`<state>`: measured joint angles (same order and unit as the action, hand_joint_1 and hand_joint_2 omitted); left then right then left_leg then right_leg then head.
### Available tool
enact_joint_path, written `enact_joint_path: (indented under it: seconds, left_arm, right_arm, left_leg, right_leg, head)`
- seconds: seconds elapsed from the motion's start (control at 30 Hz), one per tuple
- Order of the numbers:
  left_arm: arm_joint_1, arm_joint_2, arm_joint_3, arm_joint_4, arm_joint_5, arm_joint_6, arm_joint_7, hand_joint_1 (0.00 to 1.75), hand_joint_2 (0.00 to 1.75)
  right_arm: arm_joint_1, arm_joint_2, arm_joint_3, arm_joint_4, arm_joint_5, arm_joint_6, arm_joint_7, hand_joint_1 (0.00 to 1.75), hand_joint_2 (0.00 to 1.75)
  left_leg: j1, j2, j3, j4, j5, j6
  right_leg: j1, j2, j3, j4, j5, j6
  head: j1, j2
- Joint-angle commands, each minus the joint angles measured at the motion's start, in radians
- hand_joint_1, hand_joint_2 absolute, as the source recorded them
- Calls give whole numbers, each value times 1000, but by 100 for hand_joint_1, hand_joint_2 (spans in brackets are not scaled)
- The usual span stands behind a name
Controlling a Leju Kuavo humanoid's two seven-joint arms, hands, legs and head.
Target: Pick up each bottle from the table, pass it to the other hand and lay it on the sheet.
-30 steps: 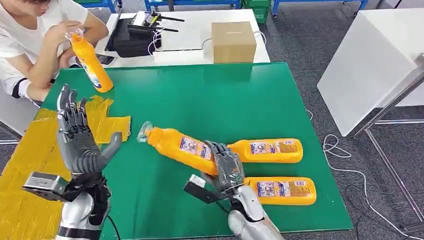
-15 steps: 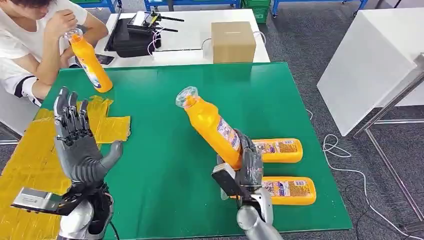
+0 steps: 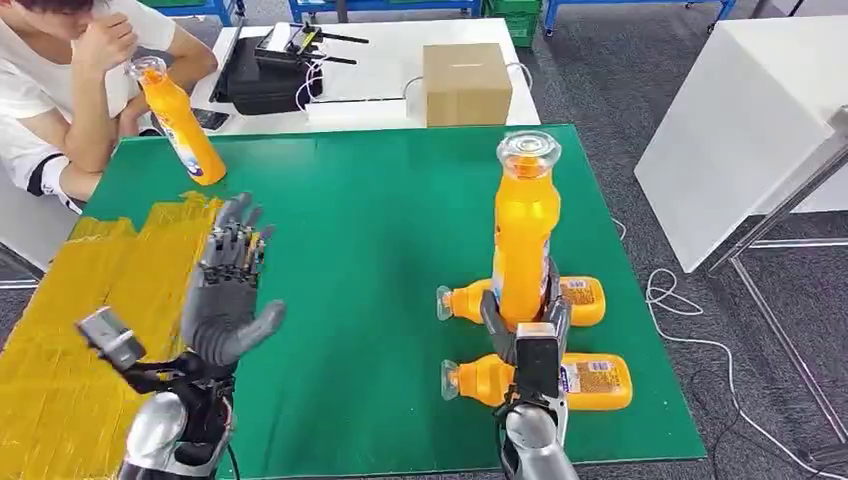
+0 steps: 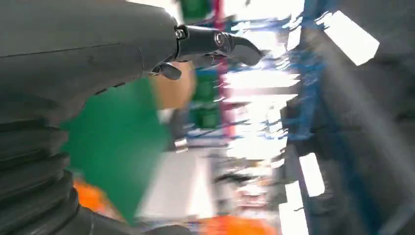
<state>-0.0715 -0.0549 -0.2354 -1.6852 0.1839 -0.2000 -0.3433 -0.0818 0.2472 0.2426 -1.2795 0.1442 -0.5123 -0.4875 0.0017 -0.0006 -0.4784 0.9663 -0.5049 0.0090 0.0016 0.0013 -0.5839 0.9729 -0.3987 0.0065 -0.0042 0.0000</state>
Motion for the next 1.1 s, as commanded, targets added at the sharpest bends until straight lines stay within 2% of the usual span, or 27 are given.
enact_joint_path:
  seconds: [0.03, 0.33, 0.53, 0.83, 1.1]
  left_arm:
    - [-195, 50, -127, 338, 59, -44, 66, 0, 175]
    - [-268, 49, -157, 387, 125, -28, 75, 0, 175]
    - [-297, 40, -163, 390, 162, -34, 70, 0, 175]
    - [-304, 38, -169, 396, 167, -38, 68, 0, 175]
    - [-295, 26, -169, 383, 176, -45, 55, 0, 175]
  right_arm:
    - [-85, -31, 40, 51, -17, 50, -8, 175, 175]
    - [-184, -66, 143, 117, 10, 139, 22, 175, 175]
    - [-235, -79, 255, 150, 91, 195, 69, 175, 175]
    - [-256, -69, 302, 221, 140, 192, 79, 175, 175]
    - [-283, -38, 352, 335, 231, 133, 82, 175, 175]
  left_leg:
    - [1, -3, 1, -1, 1, 0]
    - [1, 0, 1, -1, 1, 0]
    - [2, 1, 1, 0, 0, 0]
    - [1, 0, 1, 0, 0, 0]
    - [2, 1, 2, -1, 0, -1]
  right_leg:
    - [1, -3, 2, -2, 1, 1]
    - [0, -1, 2, -1, 0, 1]
    - [1, 0, 2, -1, 0, 1]
    - [1, 0, 2, -1, 0, 1]
    - [2, 0, 3, -2, 0, 1]
  head:
    - [0, 0]
    - [0, 0]
    - [0, 0]
    - [0, 0]
    - [0, 0]
